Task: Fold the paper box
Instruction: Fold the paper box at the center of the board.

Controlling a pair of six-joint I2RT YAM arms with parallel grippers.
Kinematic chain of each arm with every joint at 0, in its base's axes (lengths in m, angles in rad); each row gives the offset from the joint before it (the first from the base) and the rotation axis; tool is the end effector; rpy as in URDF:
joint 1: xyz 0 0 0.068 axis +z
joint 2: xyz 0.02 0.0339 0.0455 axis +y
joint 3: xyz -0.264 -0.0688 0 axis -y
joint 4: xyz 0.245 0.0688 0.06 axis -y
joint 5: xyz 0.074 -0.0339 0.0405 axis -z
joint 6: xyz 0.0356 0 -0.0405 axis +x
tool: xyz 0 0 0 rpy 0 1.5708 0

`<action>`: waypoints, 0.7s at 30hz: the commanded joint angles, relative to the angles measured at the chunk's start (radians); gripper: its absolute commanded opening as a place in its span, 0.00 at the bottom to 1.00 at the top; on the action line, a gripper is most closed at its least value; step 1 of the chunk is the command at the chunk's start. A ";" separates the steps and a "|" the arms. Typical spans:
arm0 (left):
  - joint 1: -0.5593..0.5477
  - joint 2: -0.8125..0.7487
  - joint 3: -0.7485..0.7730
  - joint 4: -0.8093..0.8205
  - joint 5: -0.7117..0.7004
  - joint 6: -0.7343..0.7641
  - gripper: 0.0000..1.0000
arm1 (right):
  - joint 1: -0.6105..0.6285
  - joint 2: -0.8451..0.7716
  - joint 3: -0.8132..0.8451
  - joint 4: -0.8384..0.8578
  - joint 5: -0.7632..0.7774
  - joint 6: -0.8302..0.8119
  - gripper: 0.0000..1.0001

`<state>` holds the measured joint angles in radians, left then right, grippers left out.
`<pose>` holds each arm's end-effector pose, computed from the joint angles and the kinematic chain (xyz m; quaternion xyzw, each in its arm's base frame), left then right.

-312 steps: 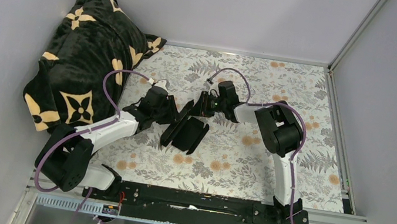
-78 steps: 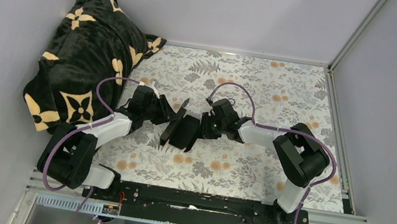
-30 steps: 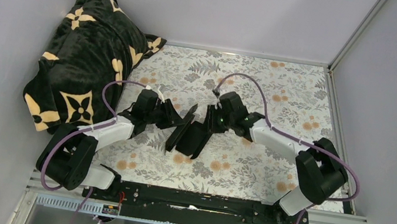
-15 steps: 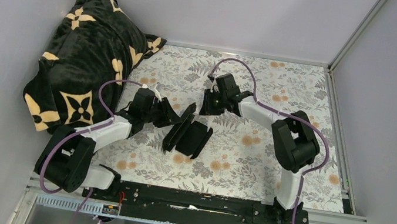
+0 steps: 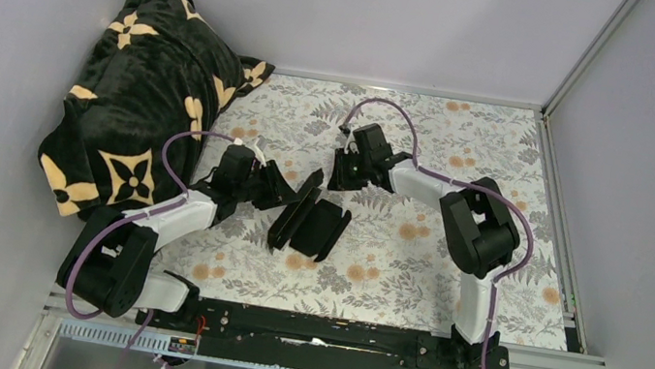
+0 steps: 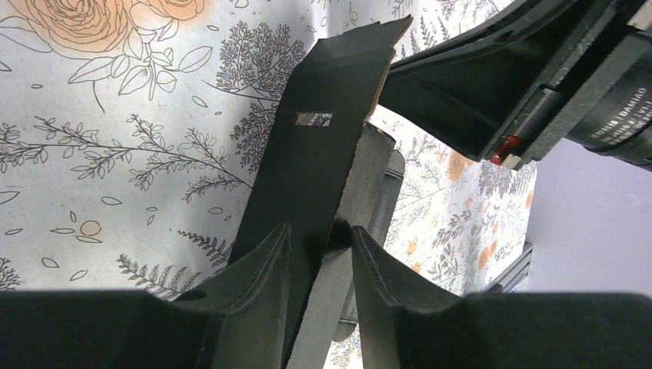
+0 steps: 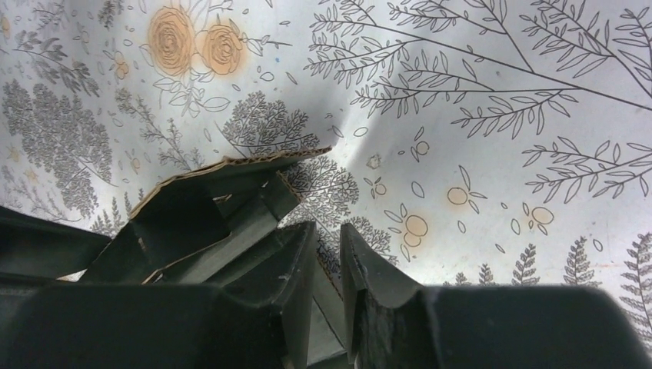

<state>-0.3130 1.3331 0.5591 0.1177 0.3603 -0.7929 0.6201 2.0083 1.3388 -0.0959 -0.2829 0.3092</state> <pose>0.2435 -0.0920 0.1762 -0.1330 0.8763 -0.3649 0.2852 0.3517 0.2633 0.1727 -0.1956 0.8913 0.2898 0.2887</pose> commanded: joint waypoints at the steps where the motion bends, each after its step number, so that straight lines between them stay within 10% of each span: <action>1: 0.006 0.008 -0.013 -0.027 0.010 0.028 0.40 | 0.003 0.035 0.046 0.059 -0.017 -0.020 0.25; 21: 0.003 0.017 -0.019 -0.021 0.016 0.029 0.36 | 0.012 0.083 0.037 0.185 -0.107 0.026 0.24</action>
<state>-0.3130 1.3331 0.5591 0.1196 0.3782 -0.7929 0.6209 2.0933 1.3457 0.0326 -0.3473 0.3225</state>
